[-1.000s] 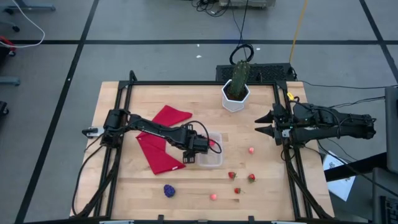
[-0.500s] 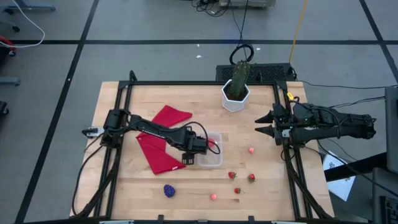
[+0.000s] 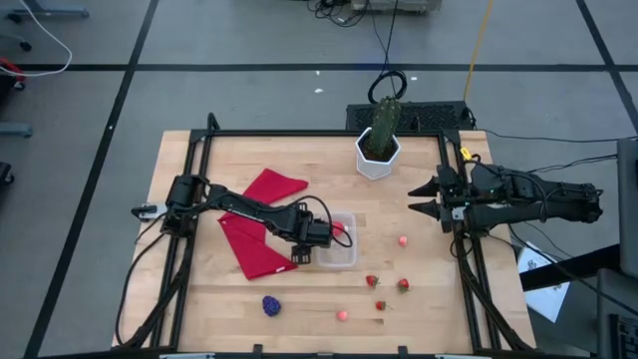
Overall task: Pick and placing Produce into tupperware
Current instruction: Put the purple onion into the transparent bin
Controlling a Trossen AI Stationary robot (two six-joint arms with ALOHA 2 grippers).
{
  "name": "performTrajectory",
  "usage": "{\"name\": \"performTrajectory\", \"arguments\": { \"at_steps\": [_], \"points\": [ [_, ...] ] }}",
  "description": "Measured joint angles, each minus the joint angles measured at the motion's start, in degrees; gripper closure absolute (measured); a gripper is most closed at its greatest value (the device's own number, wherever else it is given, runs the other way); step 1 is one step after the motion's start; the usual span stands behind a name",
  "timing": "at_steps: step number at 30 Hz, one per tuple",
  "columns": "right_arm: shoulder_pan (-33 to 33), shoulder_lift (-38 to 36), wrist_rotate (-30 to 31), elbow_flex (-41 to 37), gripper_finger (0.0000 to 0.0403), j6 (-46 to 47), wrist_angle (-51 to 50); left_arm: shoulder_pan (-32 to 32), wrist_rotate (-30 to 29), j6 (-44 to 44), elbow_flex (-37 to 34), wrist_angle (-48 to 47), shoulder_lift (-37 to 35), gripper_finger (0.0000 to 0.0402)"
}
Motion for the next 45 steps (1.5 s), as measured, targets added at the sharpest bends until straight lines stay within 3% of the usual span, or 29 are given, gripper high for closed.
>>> {"name": "performTrajectory", "arguments": {
  "at_steps": [23, 35, 45],
  "points": [
    [0.0, 0.0, 0.0, 0.0, 0.0218, 0.0, 0.0, 0.0, 0.0, 0.7, 0.0, 0.5, 0.0, 0.0107],
    [0.0, 0.0, 0.0, 0.0, 0.0218, 0.0, 0.0, 0.0, 0.0, 0.7, 0.0, 0.5, 0.0, 0.0174],
    [0.0, 0.0, 0.0, 0.0, 0.0218, 0.0, 0.0, 0.0, 0.0, 0.6, 0.0, 0.6, 0.0, 0.014]
  ]
}}
